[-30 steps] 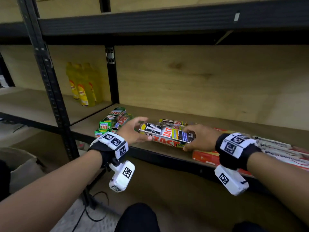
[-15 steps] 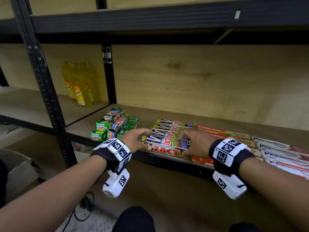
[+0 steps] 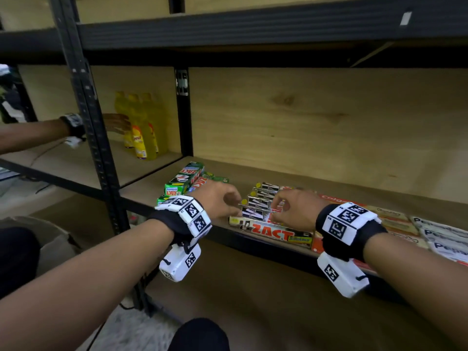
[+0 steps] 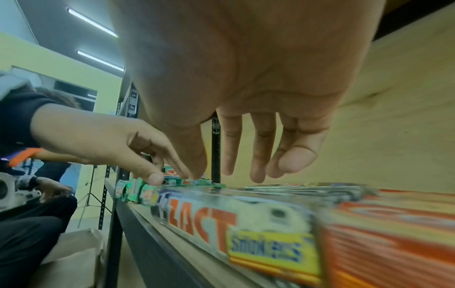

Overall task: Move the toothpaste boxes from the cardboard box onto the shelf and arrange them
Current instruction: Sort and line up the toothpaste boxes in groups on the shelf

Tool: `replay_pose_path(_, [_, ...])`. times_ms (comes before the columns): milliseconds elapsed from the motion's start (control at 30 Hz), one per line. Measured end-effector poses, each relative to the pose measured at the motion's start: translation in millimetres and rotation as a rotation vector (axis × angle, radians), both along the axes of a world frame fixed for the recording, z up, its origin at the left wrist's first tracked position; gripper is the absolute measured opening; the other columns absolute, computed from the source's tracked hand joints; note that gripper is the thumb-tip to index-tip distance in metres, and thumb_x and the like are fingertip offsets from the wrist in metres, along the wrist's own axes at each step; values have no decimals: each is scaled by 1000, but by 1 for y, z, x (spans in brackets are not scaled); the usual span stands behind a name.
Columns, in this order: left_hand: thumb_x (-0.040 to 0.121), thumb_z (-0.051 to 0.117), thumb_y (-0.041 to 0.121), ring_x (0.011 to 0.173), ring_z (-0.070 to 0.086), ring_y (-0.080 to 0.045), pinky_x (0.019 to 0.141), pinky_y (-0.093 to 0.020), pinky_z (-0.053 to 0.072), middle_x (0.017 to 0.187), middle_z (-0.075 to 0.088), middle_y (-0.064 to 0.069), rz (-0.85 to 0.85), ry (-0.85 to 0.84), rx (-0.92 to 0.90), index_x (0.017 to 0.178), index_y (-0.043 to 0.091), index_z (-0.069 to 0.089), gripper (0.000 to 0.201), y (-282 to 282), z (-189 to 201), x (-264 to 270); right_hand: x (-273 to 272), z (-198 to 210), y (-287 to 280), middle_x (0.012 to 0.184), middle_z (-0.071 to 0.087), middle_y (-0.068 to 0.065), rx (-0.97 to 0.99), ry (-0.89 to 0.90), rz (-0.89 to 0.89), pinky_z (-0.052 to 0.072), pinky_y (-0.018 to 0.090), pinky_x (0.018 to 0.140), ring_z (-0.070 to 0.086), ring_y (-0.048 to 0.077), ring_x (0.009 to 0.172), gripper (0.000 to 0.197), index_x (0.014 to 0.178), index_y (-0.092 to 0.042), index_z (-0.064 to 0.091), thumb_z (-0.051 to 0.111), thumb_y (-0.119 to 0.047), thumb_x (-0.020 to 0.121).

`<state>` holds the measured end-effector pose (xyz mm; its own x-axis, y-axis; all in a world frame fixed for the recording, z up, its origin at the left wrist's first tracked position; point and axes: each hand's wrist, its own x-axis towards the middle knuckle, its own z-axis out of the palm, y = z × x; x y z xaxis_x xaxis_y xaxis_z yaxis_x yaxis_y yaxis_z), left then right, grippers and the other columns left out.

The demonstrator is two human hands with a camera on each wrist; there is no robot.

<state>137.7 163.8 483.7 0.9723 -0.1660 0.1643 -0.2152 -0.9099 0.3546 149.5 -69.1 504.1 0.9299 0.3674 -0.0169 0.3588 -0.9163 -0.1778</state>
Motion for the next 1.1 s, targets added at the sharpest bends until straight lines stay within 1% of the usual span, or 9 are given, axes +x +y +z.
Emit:
replay_pose_path(200, [85, 72, 38, 96, 62, -15, 85, -30, 51, 98, 66, 4, 238, -142, -42, 108, 23, 68, 28, 62, 27, 0, 10, 9, 69, 117, 64, -7, 53, 14, 92, 42, 25, 73, 60, 14, 94, 27, 110, -35, 64, 63, -51, 88])
replay_pose_path(333, [84, 69, 48, 99, 62, -22, 86, -33, 52, 113, 65, -7, 397, -97, -12, 115, 25, 64, 39, 99, 27, 13, 16, 11, 117, 125, 61, -3, 67, 27, 140, 41, 24, 77, 58, 17, 105, 32, 116, -29, 64, 65, -47, 90])
replay_pose_path(433, [86, 64, 54, 112, 60, -22, 85, -26, 46, 125, 64, -3, 420, -28, 7, 128, 22, 60, 53, 108, 22, 19, 20, 10, 146, 121, 63, 0, 105, 18, 153, 40, 24, 71, 57, 16, 93, 37, 115, -26, 63, 70, -47, 86])
replay_pose_path(533, [83, 68, 53, 116, 59, -22, 89, -27, 47, 129, 62, -1, 416, 8, -10, 128, 22, 62, 55, 115, 18, 25, 26, 6, 169, 119, 63, -1, 98, 8, 176, 39, 24, 72, 59, 18, 101, 46, 117, -24, 61, 73, -50, 82])
replay_pose_path(633, [80, 73, 48, 98, 63, -18, 79, -25, 51, 119, 68, -1, 451, 1, -41, 123, 25, 67, 49, 128, 16, 31, 34, -4, 185, 126, 61, -2, 105, 21, 191, 44, 25, 78, 59, 19, 110, 58, 124, -25, 57, 76, -53, 76])
replay_pose_path(767, [78, 78, 40, 65, 58, -8, 58, -16, 42, 83, 66, 6, 510, -54, -111, 112, 28, 74, 36, 150, 14, 35, 42, -16, 199, 138, 55, -1, 116, 3, 214, 42, 25, 85, 55, 20, 120, 70, 137, -28, 50, 74, -56, 77])
replay_pose_path(900, [78, 78, 40, 63, 56, -8, 60, -19, 42, 76, 61, 8, 571, -88, -107, 111, 29, 75, 35, 176, 8, 38, 46, -22, 213, 147, 47, 0, 103, -7, 194, 43, 27, 92, 50, 22, 128, 72, 139, -36, 48, 67, -67, 76])
replay_pose_path(1000, [79, 76, 41, 74, 62, -16, 63, -21, 45, 85, 64, 3, 599, -48, -74, 114, 32, 73, 36, 193, 1, 38, 50, -25, 223, 143, 49, 4, 74, 19, 151, 49, 29, 90, 57, 24, 117, 60, 128, -40, 55, 64, -67, 76])
replay_pose_path(1100, [79, 75, 43, 78, 66, -18, 62, -22, 50, 96, 71, 2, 622, -24, -52, 114, 37, 72, 35, 206, -11, 39, 52, -19, 225, 113, 60, 0, 180, 96, 121, 49, 23, 63, 60, 15, 83, 31, 106, -32, 64, 70, -47, 79])
